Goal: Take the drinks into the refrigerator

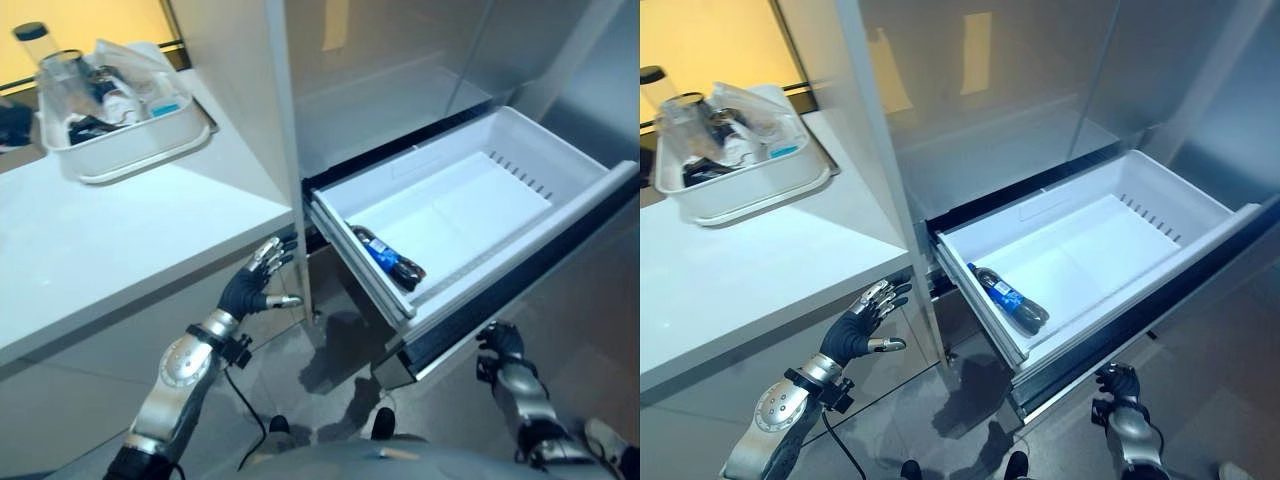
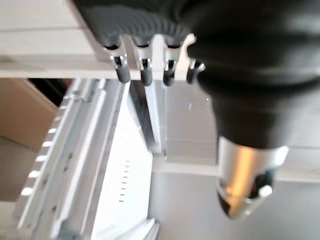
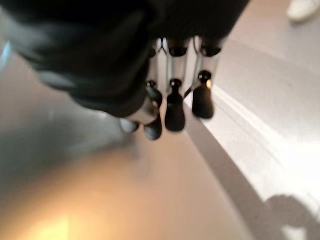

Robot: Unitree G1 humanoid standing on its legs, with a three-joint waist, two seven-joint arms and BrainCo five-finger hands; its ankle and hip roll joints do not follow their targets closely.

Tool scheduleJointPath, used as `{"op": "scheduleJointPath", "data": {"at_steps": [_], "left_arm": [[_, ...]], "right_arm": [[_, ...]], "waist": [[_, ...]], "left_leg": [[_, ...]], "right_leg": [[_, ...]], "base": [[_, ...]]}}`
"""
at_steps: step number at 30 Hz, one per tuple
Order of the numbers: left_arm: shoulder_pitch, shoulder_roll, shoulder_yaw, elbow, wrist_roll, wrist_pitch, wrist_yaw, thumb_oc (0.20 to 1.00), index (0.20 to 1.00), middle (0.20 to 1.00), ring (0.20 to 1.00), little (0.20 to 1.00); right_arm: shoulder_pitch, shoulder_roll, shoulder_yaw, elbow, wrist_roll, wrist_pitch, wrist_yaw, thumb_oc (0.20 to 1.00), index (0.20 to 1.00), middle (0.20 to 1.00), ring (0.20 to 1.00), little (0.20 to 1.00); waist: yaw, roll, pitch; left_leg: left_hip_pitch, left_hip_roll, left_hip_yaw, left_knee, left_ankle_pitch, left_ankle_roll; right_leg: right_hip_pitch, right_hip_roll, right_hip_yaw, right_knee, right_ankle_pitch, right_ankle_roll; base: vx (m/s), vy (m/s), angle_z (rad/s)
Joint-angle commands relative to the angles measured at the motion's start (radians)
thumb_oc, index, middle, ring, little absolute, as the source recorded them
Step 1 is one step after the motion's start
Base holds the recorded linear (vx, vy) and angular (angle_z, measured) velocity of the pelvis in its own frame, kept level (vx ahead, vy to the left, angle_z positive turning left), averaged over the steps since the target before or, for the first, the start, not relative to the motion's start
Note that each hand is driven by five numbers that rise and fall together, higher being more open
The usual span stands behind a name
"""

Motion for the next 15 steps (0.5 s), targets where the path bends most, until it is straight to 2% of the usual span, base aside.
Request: {"op": "scheduleJointPath", "data": {"at_steps": [1, 6, 7, 9, 11, 15], "left_arm": [[-0.045, 0.009, -0.009, -0.048, -0.042, -0.043, 0.013, 1.0, 1.0, 1.0, 1.0, 1.0], [-0.037, 0.024, -0.004, -0.048, -0.045, -0.042, 0.011, 1.0, 1.0, 1.0, 1.0, 1.0], [-0.036, 0.023, -0.003, -0.049, -0.045, -0.042, 0.012, 1.0, 1.0, 1.0, 1.0, 1.0], [-0.029, 0.026, 0.004, -0.043, -0.044, -0.046, 0.013, 1.0, 1.0, 1.0, 1.0, 1.0], [-0.03, 0.025, 0.005, -0.043, -0.043, -0.046, 0.013, 1.0, 1.0, 1.0, 1.0, 1.0], [-0.038, 0.018, 0.007, -0.036, -0.039, -0.049, 0.014, 1.0, 1.0, 1.0, 1.0, 1.0]], "right_arm": [[-0.307, 0.002, 0.128, -0.097, -0.117, -0.059, 0.063, 0.2, 0.2, 0.2, 0.2, 0.2], [-0.474, -0.005, 0.296, -0.208, -0.272, -0.059, 0.121, 0.2, 0.2, 0.2, 0.2, 0.2], [-0.481, -0.004, 0.295, -0.206, -0.271, -0.057, 0.109, 0.2, 0.2, 0.2, 0.2, 0.2], [-0.555, -0.001, 0.374, -0.288, -0.334, -0.064, 0.159, 0.2, 0.2, 0.2, 0.2, 0.2], [-0.557, -0.002, 0.374, -0.289, -0.334, -0.063, 0.159, 0.2, 0.2, 0.2, 0.2, 0.2], [-0.595, -0.01, 0.449, -0.392, -0.419, -0.075, 0.218, 0.2, 0.2, 0.2, 0.2, 0.2]], "waist": [[0.063, -0.041, 0.029], [0.106, -0.056, 0.039], [0.107, -0.059, 0.04], [0.128, -0.065, 0.048], [0.126, -0.066, 0.047], [0.14, -0.069, 0.049]], "left_leg": [[0.0, -0.044, -0.012, 0.0, -0.045, 0.034], [-0.012, -0.043, -0.025, 0.0, -0.035, 0.033], [-0.018, -0.045, -0.028, 0.0, -0.029, 0.035], [-0.018, -0.045, -0.032, 0.0, -0.029, 0.032], [-0.024, -0.046, -0.033, 0.0, -0.024, 0.033], [-0.027, -0.048, -0.04, 0.0, -0.023, 0.034]], "right_leg": [[0.085, -0.016, -0.035, 0.032, -0.089, 0.059], [0.083, -0.017, -0.05, 0.029, -0.084, 0.057], [0.079, -0.018, -0.054, 0.028, -0.081, 0.057], [0.082, -0.018, -0.058, 0.029, -0.083, 0.055], [0.078, -0.02, -0.06, 0.029, -0.079, 0.055], [0.079, -0.025, -0.069, 0.029, -0.078, 0.055]], "base": [[0.0, 0.0, 0.0], [-0.01, -0.007, 0.03], [0.0, 0.0, 0.0], [-0.02, -0.01, 0.14], [-0.01, -0.001, 0.09], [-0.01, 0.013, 0.08]]}}
